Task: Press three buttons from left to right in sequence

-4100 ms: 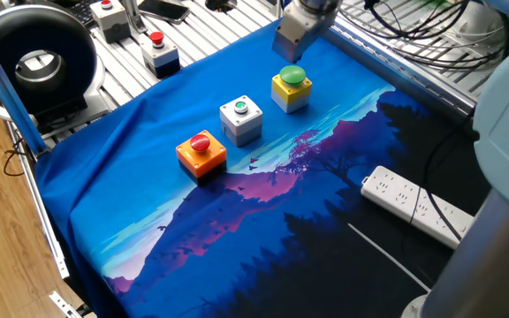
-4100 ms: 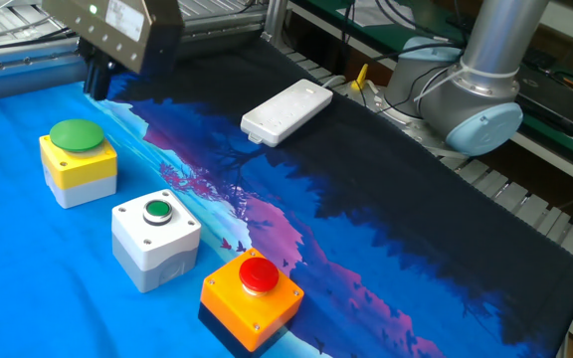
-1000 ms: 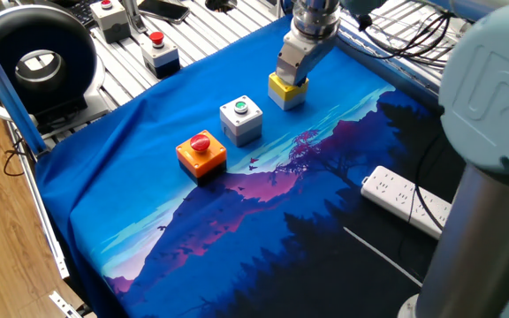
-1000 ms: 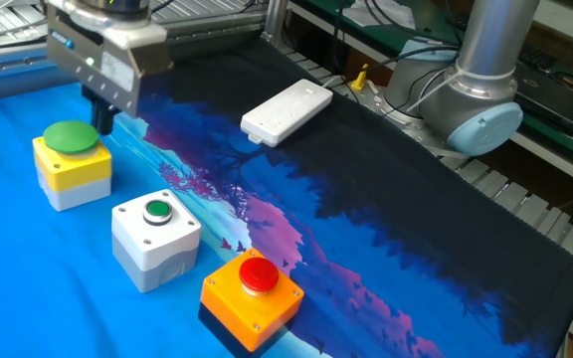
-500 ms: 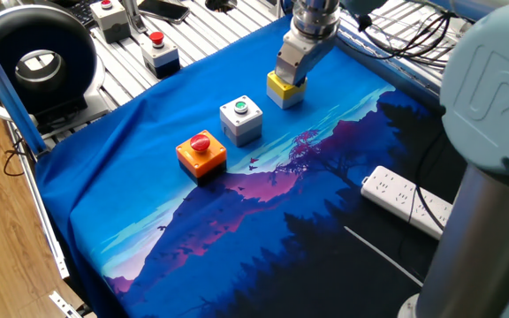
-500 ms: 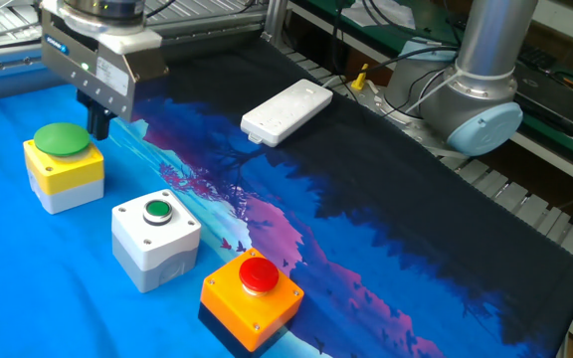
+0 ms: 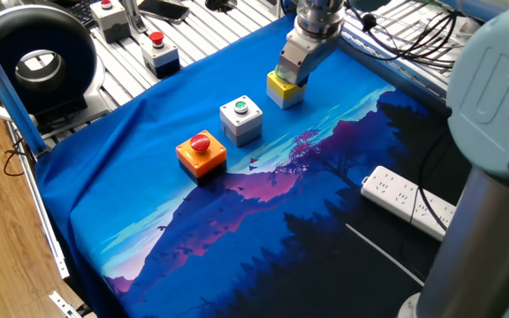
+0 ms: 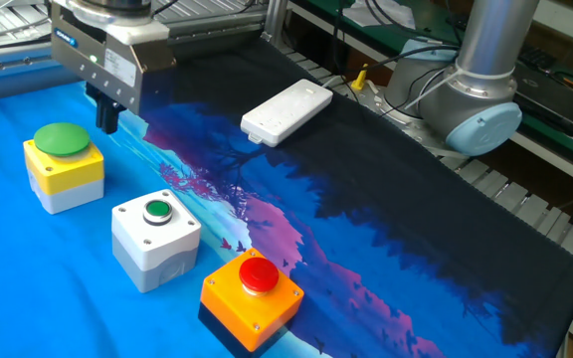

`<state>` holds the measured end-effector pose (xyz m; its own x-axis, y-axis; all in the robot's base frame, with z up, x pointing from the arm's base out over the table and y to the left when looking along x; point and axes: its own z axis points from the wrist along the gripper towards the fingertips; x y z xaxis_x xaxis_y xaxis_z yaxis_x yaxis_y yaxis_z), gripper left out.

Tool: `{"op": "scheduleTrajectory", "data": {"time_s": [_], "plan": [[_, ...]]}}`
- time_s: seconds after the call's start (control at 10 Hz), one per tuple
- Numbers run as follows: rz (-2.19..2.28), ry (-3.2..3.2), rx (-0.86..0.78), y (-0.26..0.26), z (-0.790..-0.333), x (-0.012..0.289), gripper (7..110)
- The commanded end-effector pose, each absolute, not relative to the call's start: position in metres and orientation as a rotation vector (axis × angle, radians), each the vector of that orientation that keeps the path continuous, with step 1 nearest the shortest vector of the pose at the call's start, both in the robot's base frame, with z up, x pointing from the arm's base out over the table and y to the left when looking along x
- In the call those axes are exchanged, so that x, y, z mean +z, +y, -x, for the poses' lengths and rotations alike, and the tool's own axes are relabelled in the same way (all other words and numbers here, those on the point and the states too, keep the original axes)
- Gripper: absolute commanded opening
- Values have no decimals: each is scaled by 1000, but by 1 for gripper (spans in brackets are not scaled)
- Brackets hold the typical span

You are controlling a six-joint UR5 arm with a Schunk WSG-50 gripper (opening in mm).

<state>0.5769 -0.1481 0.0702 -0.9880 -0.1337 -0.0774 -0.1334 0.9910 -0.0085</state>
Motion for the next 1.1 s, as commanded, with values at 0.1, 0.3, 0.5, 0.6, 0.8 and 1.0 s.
{"op": "scheduleTrajectory", "data": {"time_s": [0.1, 0.3, 0.5, 0.6, 0.8, 1.0], "plan": [[168, 3062, 26, -143, -550, 93, 7], [156, 3064, 38, -137, -546, 97, 7], [152, 3074, 13, -142, -544, 96, 7], [167, 3076, 15, -141, -544, 96, 7], [183, 3075, 31, -139, -544, 96, 7], [112, 3097, 63, -134, -539, 96, 7]]}}
